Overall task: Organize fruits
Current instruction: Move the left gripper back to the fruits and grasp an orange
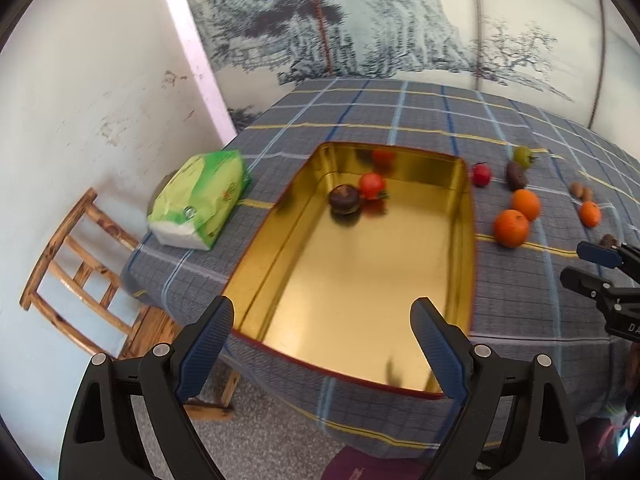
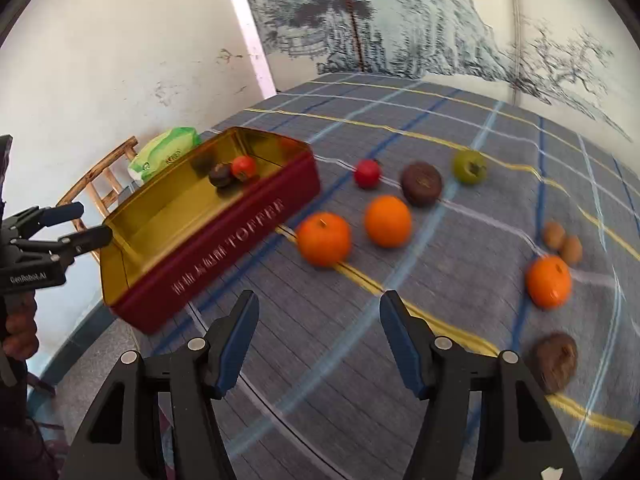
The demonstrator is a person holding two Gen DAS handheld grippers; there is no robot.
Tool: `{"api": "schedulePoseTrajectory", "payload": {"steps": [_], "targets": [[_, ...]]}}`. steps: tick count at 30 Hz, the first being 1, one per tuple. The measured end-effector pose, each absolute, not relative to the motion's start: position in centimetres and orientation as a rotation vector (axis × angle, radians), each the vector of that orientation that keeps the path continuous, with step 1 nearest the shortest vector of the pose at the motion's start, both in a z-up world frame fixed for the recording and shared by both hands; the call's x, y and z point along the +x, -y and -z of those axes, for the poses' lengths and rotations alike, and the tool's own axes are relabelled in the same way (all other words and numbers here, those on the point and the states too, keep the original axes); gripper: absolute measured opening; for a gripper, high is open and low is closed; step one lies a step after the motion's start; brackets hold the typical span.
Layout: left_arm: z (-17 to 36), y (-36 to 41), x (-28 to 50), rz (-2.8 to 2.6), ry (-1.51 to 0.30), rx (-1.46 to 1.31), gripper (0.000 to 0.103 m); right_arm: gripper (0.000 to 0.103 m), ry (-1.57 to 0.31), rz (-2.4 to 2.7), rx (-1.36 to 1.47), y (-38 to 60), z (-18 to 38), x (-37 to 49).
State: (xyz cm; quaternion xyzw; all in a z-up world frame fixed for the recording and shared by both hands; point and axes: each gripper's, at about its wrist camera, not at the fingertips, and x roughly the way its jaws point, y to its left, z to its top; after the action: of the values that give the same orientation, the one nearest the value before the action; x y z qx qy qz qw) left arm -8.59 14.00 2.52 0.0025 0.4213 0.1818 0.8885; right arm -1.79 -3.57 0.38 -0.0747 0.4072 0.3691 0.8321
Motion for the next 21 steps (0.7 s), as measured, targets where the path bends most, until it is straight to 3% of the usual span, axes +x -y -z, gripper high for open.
{"api": "schedulePoseTrajectory", "payload": {"steps": [5, 9, 17, 21], "targets": [[-3.3, -11.5, -8.2, -0.287, -0.852, 0.043, 0.090, 0.061, -0.810, -0.734, -0.145, 6.5, -1.0, -2.5], [-3.5, -9.3, -7.6, -0.248, -0.841, 0.102, 0.090, 0.076, -0.750, -0.646, -0.101, 10.5, -1.9, -2.2], [-3.0, -6.1, -5.5, -0.193, -0.868, 0.154, 0.090, 0.076, -0.760, -0.413, -0.072, 18.0, -1.6, 0.5], [-2.6, -4.7, -4.3, -0.162, -0.883, 0.175, 0.090, 0.083, -0.790, -0.318, -0.078, 20.6, -0.9, 1.9]]}}
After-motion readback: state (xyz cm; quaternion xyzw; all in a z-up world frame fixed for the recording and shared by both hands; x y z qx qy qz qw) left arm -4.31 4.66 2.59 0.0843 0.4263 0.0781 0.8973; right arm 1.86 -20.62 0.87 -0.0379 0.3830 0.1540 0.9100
